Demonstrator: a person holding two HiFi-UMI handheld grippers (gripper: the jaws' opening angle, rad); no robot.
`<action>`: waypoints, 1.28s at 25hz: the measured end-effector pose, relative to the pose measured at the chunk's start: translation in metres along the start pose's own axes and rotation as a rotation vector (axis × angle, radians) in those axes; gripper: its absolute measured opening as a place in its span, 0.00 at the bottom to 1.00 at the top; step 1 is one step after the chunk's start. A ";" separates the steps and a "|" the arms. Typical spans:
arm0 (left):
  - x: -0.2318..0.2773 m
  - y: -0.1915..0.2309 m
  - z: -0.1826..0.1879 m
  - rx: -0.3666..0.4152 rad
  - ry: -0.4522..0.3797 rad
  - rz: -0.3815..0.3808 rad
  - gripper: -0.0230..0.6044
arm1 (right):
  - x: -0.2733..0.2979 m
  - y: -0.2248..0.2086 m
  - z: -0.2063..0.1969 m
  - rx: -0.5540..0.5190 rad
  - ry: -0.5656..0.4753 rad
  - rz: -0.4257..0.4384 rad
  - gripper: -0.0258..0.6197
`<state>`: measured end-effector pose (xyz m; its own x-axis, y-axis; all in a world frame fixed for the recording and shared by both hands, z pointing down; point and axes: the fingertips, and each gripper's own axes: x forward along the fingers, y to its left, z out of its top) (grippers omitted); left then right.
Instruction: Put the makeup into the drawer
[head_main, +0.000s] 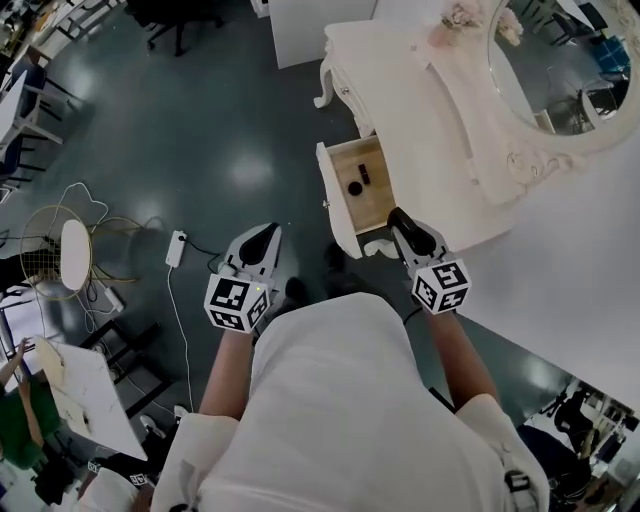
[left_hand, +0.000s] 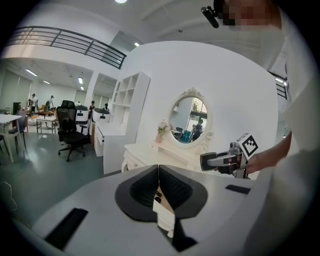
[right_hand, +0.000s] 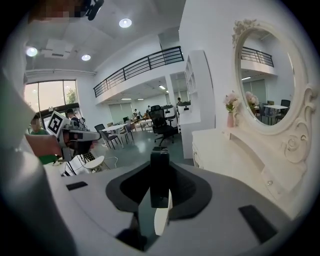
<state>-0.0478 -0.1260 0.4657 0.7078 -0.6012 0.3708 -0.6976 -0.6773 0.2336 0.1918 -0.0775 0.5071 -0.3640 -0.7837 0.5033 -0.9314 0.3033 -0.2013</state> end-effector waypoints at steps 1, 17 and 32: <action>0.005 -0.002 0.000 -0.007 0.006 0.009 0.06 | 0.007 -0.006 -0.003 0.007 0.017 0.009 0.21; 0.064 -0.002 -0.031 -0.099 0.130 0.124 0.07 | 0.122 -0.048 -0.082 0.148 0.313 0.110 0.21; 0.092 0.001 -0.081 -0.185 0.233 0.145 0.06 | 0.185 -0.059 -0.159 0.172 0.534 0.101 0.21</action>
<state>0.0081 -0.1480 0.5727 0.5706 -0.5581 0.6025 -0.8124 -0.4907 0.3149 0.1781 -0.1544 0.7453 -0.4452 -0.3585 0.8206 -0.8937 0.2353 -0.3820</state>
